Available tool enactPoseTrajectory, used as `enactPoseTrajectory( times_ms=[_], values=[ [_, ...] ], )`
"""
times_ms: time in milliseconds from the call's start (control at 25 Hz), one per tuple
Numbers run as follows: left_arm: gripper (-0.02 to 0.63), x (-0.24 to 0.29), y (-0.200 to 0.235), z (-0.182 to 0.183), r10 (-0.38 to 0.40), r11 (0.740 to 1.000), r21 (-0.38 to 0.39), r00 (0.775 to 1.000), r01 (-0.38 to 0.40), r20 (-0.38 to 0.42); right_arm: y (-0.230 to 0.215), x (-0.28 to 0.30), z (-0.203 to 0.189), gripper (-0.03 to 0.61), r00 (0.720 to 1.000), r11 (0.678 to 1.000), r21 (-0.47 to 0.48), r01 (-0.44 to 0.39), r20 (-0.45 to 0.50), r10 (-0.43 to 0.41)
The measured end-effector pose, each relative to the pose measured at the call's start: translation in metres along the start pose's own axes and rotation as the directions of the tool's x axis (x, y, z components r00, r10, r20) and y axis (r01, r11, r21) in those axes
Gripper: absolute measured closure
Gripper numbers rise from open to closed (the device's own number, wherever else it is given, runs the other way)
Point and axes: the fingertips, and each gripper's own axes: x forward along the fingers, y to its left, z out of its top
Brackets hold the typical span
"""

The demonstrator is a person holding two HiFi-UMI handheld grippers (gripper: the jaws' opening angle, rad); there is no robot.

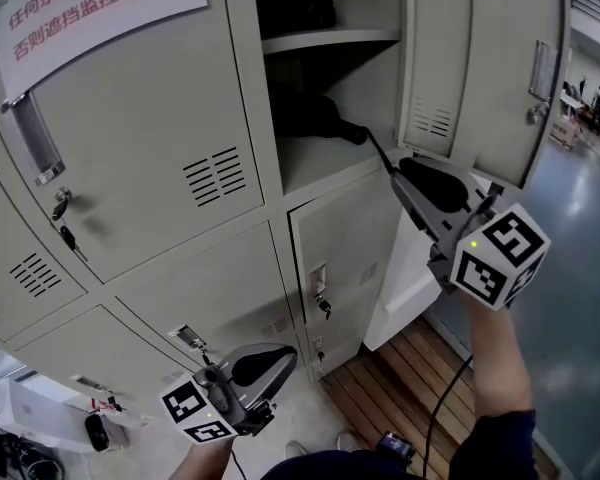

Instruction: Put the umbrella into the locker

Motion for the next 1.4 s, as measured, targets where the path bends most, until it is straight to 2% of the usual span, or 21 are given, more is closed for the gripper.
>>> enactPoseTrajectory(
  times_ms=[280,560,880,1400],
  values=[
    [0.614,0.019,-0.003,0.001,0.013,1.000,0.016,1.000,-0.013,-0.006,0.007,-0.048,-0.052,0.546,1.000,0.985,0.174,-0.008,0.031,0.003],
    [0.614,0.036,-0.007,-0.001,0.031,0.999,0.039,1.000,-0.031,-0.004,0.016,-0.079,-0.102,0.560,0.998,0.948,0.319,-0.005,0.061,-0.015],
    [0.614,0.038,-0.002,-0.014,0.092,0.996,0.015,0.996,-0.092,-0.001,0.066,-0.111,-0.148,0.566,0.996,0.931,0.355,-0.089,0.031,0.084],
    [0.614,0.033,-0.005,-0.027,0.165,0.986,0.012,0.986,-0.165,-0.002,0.083,-0.134,-0.191,0.571,0.989,0.883,0.448,-0.141,0.027,0.144]
  ],
)
